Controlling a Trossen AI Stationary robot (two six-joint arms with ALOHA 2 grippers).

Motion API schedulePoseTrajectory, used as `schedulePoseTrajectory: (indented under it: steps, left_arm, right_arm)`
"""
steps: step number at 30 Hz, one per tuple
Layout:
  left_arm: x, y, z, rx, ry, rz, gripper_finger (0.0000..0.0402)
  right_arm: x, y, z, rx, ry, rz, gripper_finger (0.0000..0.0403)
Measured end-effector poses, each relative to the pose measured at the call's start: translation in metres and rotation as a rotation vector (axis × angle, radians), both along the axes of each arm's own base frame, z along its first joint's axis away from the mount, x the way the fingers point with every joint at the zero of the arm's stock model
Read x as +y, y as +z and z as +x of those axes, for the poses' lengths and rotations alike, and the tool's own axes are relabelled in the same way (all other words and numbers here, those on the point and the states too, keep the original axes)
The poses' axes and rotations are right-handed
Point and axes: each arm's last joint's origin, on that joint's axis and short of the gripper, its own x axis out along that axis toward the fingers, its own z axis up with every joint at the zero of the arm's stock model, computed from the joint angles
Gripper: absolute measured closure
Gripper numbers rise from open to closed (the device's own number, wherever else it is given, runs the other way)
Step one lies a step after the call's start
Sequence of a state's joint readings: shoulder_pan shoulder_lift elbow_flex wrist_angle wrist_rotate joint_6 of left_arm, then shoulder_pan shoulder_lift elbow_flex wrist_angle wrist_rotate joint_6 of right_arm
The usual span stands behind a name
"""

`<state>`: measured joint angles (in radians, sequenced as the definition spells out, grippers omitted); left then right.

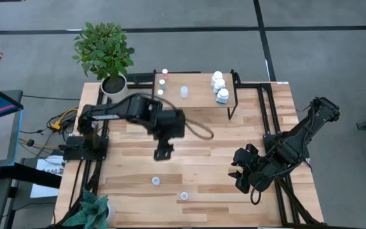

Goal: Pick and place medicine bottles onto shelf by color
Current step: Put the left transparent pill bottle on the shelf

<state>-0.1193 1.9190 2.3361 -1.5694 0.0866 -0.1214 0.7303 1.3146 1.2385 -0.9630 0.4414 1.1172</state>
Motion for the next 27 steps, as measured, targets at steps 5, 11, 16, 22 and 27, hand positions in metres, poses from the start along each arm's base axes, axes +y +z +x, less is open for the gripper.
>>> schedulePoseTrajectory:
  steps: [5, 11, 16, 22, 27]
  left_arm:
    - [-0.040, -0.001, -0.007, 0.016, -0.062, -0.024, 0.0170]
    - [-0.079, -0.001, -0.020, 0.012, -0.159, -0.003, 0.0170]
    - [-0.094, -0.005, -0.025, -0.005, -0.144, 0.094, 0.0170]
    - [-0.100, -0.043, -0.021, 0.132, -0.113, 0.179, 0.0170]
    - [-0.104, -0.080, -0.023, 0.315, -0.140, 0.120, 0.0170]
  right_arm:
    - [0.000, 0.000, 0.000, -0.001, -0.001, -0.001, 0.0163]
    - [0.000, 0.000, 0.000, -0.001, -0.001, -0.001, 0.0163]
    - [0.000, 0.000, 0.000, -0.001, -0.001, -0.001, 0.0163]
    - [0.000, 0.000, 0.000, -0.002, -0.001, -0.001, 0.0163]
    - [0.000, 0.000, 0.000, -0.002, -0.001, 0.000, 0.0163]
